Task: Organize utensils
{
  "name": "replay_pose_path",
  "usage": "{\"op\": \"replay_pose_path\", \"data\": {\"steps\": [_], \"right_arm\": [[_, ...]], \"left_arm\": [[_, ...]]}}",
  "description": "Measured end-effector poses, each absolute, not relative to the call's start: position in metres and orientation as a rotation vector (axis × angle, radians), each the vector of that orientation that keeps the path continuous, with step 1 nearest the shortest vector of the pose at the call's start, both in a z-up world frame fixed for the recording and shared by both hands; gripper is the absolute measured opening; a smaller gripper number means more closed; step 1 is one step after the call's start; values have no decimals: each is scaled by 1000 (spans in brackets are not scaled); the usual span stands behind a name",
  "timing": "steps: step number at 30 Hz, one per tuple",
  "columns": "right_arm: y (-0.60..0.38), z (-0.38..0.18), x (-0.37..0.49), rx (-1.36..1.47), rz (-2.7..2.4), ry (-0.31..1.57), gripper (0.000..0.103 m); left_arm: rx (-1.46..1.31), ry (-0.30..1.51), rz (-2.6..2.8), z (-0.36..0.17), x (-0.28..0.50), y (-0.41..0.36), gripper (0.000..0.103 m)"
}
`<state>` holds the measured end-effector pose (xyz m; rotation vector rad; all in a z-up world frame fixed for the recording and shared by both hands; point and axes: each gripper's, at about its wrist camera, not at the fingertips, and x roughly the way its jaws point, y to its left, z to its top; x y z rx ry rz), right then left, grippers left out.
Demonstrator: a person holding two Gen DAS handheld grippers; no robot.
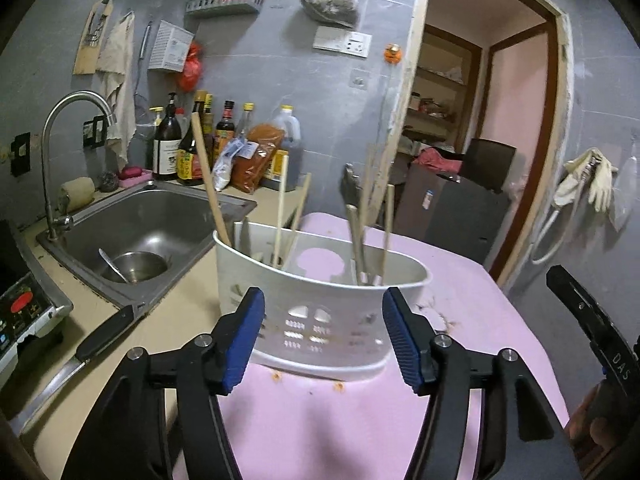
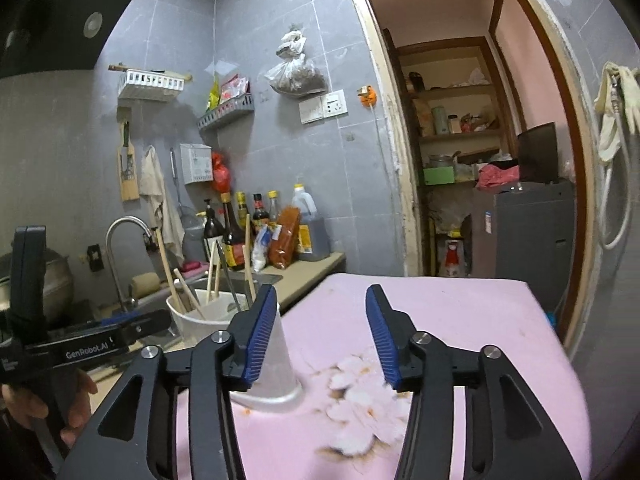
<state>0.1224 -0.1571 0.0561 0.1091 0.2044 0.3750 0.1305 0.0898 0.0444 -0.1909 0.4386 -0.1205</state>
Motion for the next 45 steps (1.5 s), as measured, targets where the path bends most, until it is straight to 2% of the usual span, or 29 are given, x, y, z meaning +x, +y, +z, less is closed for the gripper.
{"op": "replay_pose_path", "data": {"steps": [5,7,14,18,25,28,30,33,36,45], "right_arm": [[-166,58,102,91,334,205,54],[-169,59,95,92,321,201,65],[-177,58,75,94,276,193,73],[-182,58,68,98,249,188,79],[-189,56,58,113,208,203,96],[-191,54,54,115,193,206,100],[-192,53,52,110,186,209,102],[-192,52,49,101,173,214,103],[-191,50,45,96,167,226,103],[-192,44,33,85,146,249,103]], "left_arm": [[-170,437,-149,43,119,81,58],[-167,433,-155,43,115,79,61],[-147,420,-177,43,99,72,64],[-150,408,-194,44,92,71,72],[-143,401,-216,43,82,68,80],[-157,395,-225,43,78,68,88],[-163,386,-229,43,76,69,89],[-159,384,-237,43,73,69,92],[-168,374,-248,43,68,70,101],[-166,353,-240,42,52,70,101]]}}
